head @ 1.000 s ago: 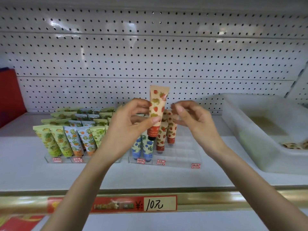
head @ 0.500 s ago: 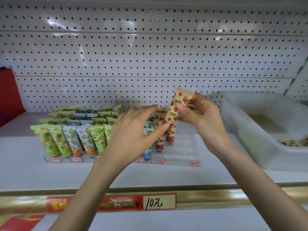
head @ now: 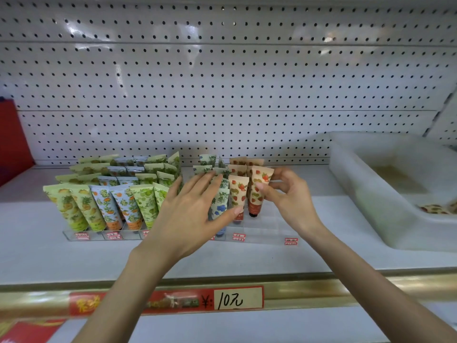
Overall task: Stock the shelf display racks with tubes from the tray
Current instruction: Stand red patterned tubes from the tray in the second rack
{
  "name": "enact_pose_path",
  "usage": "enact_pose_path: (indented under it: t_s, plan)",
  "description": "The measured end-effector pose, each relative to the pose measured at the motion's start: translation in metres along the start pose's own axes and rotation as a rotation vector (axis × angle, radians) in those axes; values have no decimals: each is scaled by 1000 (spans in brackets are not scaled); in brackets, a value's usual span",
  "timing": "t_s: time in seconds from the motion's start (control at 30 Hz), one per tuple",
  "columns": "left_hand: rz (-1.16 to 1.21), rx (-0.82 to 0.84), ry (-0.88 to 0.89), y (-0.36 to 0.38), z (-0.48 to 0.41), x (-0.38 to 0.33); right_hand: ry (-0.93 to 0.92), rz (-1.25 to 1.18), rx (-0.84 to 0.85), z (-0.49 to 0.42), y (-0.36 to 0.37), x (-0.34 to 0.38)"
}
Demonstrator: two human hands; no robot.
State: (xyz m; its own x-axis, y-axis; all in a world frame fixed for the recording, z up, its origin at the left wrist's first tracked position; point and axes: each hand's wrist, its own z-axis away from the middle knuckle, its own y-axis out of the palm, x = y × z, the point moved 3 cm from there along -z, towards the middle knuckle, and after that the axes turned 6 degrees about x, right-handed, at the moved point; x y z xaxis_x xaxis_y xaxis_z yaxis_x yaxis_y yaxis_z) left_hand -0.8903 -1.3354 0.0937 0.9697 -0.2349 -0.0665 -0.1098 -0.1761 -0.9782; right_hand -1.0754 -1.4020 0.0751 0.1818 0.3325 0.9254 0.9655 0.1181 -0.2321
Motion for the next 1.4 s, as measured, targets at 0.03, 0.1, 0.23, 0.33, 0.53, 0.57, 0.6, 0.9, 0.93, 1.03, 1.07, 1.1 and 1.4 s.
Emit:
enact_pose_path:
  t_s: [0.03, 0.1, 0.23, 0.33, 0.53, 0.57, 0.6, 0.9, 0.93, 1.03, 1.07, 1.1, 1.4]
  plan:
    - [0, -1, -1, 1, 0, 0, 3, 6, 9, 0, 1, -2]
    - [-1, -4, -2, 1, 0, 0, 7, 26, 26, 0, 3, -6]
    - [-6, -18, 1, 2, 0, 0, -6, 59, 48, 0, 7, -10]
    - [4, -20, -2, 1, 0, 0, -22, 86, 61, 1, 8, -12]
    - [1, -22, 1, 1, -2, -1, -37, 85, 75, 0, 6, -14]
    - [3, -29, 3, 1, -2, -1, -40, 86, 76, 0, 6, -14]
    - [9, -39, 6, 0, -2, -2, -41, 88, 77, 0, 6, -14]
    - [-9, -63, -11, -12, -6, -5, -19, 136, 95, 1, -1, -12]
    - [-11, -71, -10, -13, -6, -6, -20, 140, 97, 1, -3, -11]
    - [-19, -85, -7, -16, -8, -9, -33, 151, 110, 0, -13, -6]
    - [-20, -93, -8, -18, -9, -11, -41, 157, 110, -1, -18, -3]
    - [-23, -99, -10, -21, -11, -13, -55, 165, 105, -2, -25, 0]
    - [-66, -122, -7, -53, -47, -53, -155, 881, 189, -6, -104, 39]
